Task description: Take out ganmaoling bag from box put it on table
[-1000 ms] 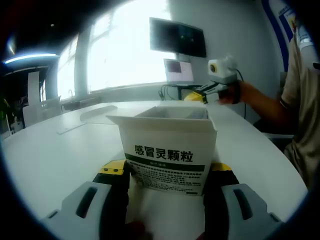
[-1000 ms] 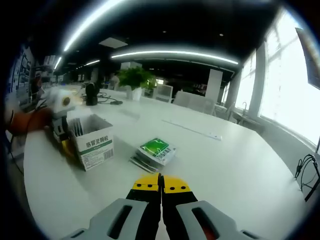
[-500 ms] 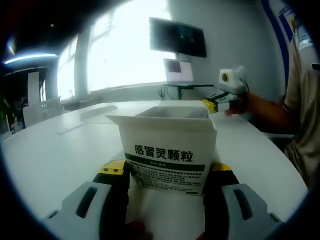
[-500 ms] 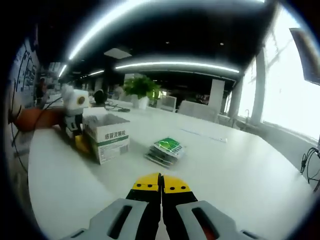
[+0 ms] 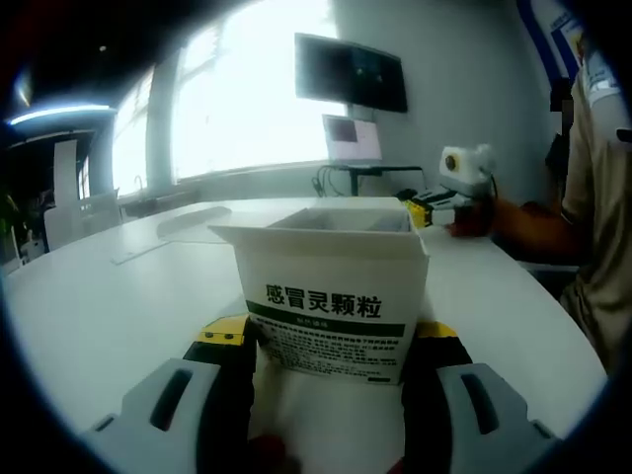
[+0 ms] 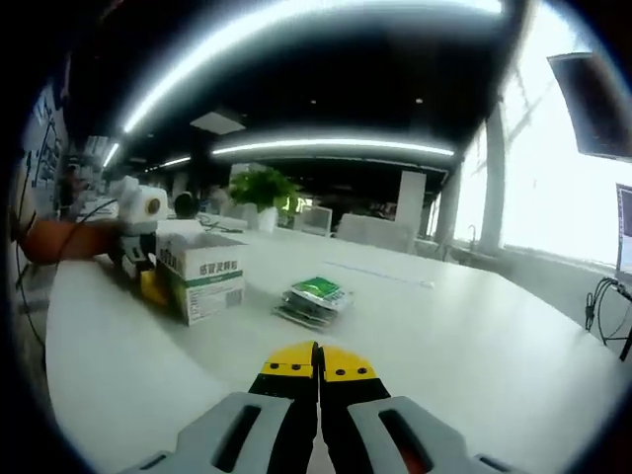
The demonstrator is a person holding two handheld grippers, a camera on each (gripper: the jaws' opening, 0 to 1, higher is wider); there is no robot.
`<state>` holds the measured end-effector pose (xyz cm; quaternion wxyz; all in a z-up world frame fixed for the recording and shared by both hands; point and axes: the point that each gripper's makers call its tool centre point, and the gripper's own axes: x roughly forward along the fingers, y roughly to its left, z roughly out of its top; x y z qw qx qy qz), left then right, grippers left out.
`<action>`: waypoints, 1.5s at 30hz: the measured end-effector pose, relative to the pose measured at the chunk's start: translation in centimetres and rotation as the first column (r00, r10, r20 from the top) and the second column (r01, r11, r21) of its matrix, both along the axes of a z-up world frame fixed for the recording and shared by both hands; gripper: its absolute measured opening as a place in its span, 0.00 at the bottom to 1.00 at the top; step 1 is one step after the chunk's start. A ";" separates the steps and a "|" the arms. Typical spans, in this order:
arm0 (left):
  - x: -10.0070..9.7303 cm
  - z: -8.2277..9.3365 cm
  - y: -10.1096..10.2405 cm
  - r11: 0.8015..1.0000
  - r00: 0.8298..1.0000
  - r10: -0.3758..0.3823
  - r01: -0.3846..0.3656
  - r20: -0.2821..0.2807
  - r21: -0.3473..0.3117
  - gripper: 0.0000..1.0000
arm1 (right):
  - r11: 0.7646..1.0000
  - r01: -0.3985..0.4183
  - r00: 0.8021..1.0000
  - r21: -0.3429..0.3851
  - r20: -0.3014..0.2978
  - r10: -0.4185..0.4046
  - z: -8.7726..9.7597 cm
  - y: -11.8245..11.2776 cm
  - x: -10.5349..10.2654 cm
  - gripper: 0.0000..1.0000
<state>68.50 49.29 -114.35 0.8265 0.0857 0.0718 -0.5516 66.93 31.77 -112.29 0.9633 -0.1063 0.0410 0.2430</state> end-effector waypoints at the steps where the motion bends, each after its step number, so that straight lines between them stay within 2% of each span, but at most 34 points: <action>1: 0.0 0.0 0.0 1.000 1.000 -0.002 0.002 -0.002 0.000 0.50 | 1.000 -0.011 1.000 0.004 -0.002 0.011 0.0 0.2 -0.1 0.00; 8: -0.1 0.0 0.0 1.000 1.000 -0.005 0.005 -0.008 -0.003 0.50 | 0.998 -0.031 0.999 -0.059 -0.007 0.031 -0.7 0.7 -0.3 0.00; 18: -0.1 -0.1 0.0 1.000 1.000 -0.001 0.001 0.004 0.009 0.50 | 0.999 -0.035 0.999 -0.020 0.002 0.036 -0.2 0.7 -0.4 0.00; 45: -0.1 -0.1 -0.1 1.000 1.000 -0.003 0.003 0.004 0.011 0.50 | 0.997 -0.062 0.998 -0.040 0.002 0.062 -0.4 1.2 -0.5 0.00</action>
